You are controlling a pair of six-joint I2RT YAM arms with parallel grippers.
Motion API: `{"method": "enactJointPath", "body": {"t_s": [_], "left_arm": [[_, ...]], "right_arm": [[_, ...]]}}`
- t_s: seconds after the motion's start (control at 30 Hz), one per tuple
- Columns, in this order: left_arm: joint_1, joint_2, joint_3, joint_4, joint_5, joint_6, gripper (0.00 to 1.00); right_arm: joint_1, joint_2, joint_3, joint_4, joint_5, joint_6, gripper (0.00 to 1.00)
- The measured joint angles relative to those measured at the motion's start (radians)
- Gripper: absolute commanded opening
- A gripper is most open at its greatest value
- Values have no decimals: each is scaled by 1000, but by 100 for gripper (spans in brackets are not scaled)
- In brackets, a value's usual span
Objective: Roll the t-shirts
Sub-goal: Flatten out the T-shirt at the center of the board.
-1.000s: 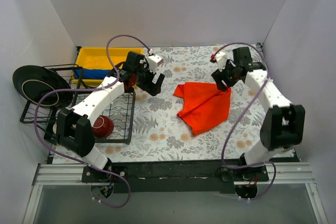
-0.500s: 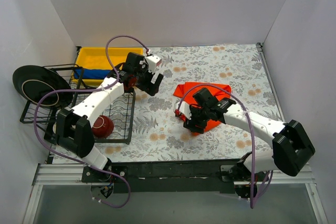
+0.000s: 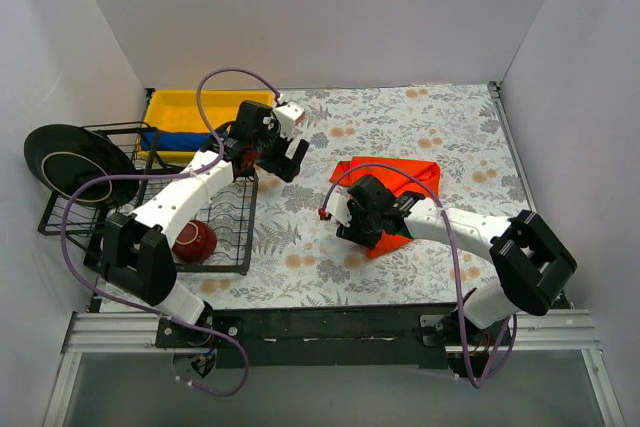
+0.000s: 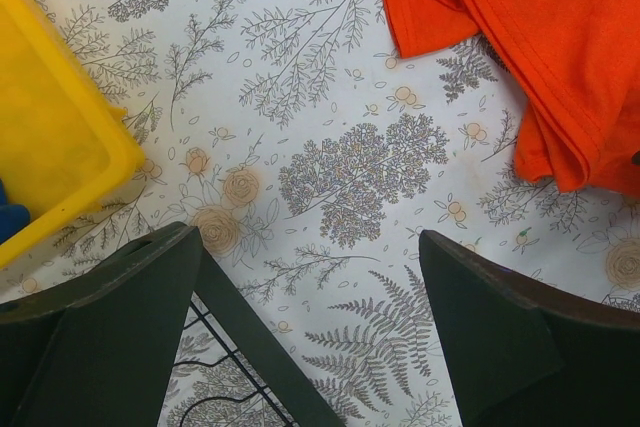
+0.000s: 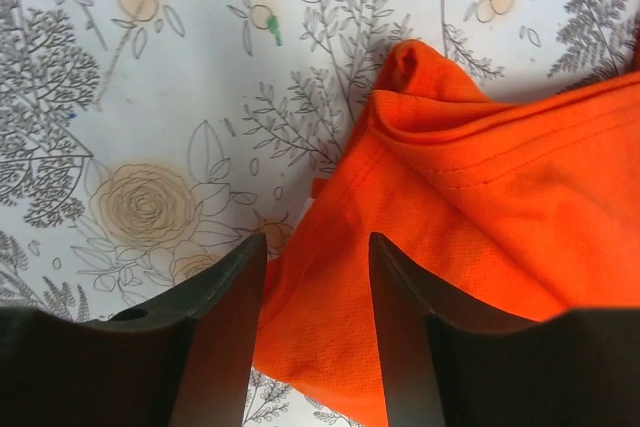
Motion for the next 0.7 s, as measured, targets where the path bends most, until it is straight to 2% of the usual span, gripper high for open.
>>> {"method": "enactJointPath", "body": {"t_s": [0.13,0.27,0.37,0.4,0.43,0.6,0.7], "left_arm": [[0,-2,0,1,0,0,91],[0,-2,0,2,0,0,91],[0,-2,0,2,2,0,91],[0,-2,0,2,4,0,91],[0,-2,0,3,6,0,91],[0,1,2,5,16,0,91],[0,10,6,5,21,0,91]], "right_arm": [[0,4,0,15,60,9,43],[0,4,0,17,99,6,31],[0,4,0,5,115,-3,20],[0,4,0,-1,115,-5,7],[0,3,0,-10,113,-10,1],[0,-10,7,-76,70,-22,1],[-13,-13,75,-163,32,-23,1]]}}
